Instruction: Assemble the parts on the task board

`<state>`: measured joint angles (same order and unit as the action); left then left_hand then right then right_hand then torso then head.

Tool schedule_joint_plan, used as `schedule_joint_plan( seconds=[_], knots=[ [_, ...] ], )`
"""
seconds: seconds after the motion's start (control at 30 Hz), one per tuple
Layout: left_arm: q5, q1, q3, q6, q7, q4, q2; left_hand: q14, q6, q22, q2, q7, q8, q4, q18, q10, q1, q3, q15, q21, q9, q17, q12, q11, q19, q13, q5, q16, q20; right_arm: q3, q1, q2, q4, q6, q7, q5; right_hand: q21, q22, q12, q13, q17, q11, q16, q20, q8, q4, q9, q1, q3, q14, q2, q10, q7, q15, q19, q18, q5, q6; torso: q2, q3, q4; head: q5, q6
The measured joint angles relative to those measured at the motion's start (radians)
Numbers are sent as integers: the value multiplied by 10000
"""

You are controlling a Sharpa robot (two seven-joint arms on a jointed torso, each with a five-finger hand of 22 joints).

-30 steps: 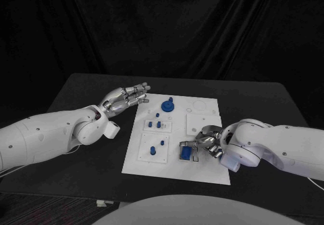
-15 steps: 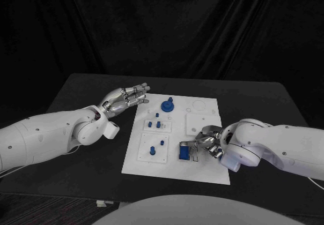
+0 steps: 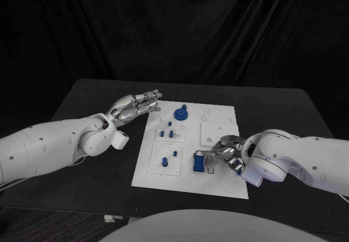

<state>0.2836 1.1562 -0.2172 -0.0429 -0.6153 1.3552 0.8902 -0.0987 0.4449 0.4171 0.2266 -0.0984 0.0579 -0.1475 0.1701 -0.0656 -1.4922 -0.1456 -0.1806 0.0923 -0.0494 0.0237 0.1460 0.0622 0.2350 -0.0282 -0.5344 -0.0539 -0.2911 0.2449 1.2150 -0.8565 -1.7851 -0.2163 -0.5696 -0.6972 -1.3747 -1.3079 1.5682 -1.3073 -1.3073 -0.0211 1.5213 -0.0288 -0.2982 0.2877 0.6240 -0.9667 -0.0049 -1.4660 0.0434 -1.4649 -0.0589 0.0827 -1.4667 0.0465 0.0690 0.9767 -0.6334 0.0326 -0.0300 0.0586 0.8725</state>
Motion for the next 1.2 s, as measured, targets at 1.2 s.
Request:
schedule_joint_plan(
  seconds=[1.2],
  knots=[
    [0, -6, 1, 7, 9, 31, 101, 0, 109, 3, 0, -36, 39, 55, 0, -36, 0, 56, 0, 0, -16, 9, 40, 35, 74, -9, -38, -39, -1, 29, 514, -2198, -790, 1948, -975, -5090, -309, 4, 0, -5, 0, -1, 92, 0, -387, -851, -132, -1707, -407, 1, -486, 0, 53, 1, 0, 1, 2514, -48, -2, 12, 8, -23, 0]
  ],
)
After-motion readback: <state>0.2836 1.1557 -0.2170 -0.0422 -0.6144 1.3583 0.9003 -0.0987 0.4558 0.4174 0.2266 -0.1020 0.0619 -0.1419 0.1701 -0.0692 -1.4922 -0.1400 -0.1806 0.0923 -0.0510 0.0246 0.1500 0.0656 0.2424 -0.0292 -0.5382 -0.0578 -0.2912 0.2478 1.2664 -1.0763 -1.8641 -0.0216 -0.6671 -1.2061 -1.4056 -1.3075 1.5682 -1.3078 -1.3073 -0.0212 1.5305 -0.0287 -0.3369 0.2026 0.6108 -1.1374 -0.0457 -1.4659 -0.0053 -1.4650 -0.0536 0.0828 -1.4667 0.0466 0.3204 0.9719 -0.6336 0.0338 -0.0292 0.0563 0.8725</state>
